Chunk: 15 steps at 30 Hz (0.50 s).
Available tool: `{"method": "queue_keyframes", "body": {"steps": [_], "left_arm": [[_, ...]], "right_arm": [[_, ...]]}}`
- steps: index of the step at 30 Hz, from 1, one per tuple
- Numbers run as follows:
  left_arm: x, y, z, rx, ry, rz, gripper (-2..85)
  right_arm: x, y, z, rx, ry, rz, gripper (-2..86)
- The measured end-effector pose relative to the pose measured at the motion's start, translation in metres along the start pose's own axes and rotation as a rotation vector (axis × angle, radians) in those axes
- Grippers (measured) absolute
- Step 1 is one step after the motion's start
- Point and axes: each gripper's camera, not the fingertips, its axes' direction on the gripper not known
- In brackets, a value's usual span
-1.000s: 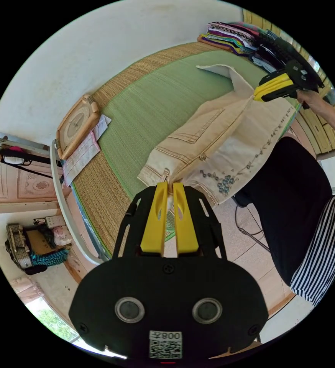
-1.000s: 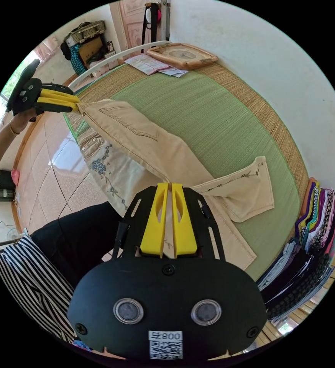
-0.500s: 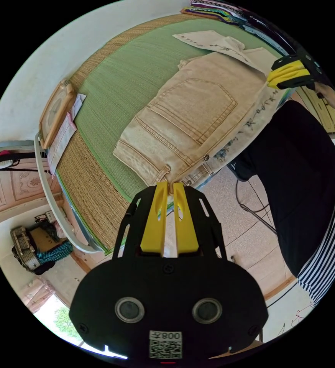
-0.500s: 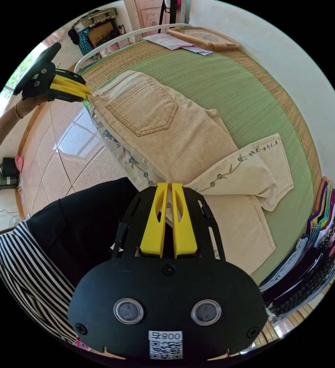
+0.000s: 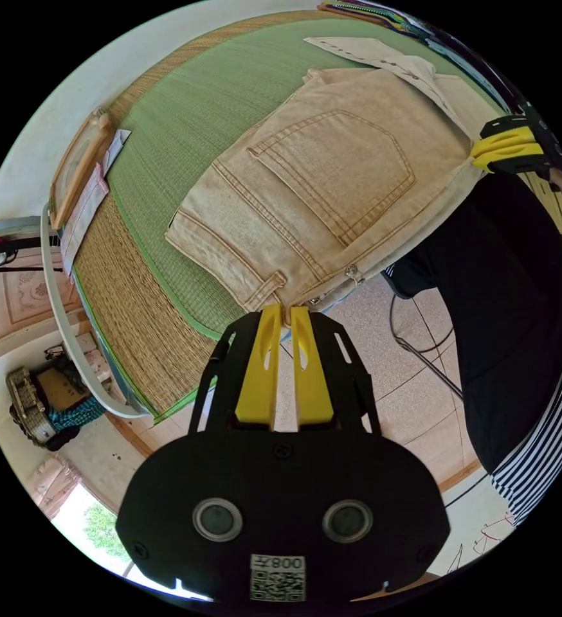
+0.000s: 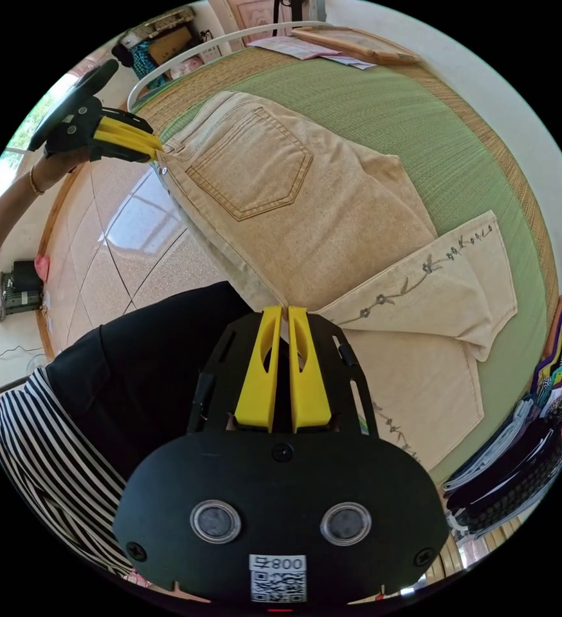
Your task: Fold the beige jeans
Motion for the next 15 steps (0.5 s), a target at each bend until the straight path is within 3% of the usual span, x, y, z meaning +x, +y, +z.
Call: {"method": "queue_keyframes", "body": {"steps": [15], "left_arm": [[-0.029, 0.009, 0.053, 0.007, 0.018, -0.016, 1.7]], "right_arm": [[0.031, 0.015, 0.026, 0.014, -0.031, 0.001, 2.4]]}}
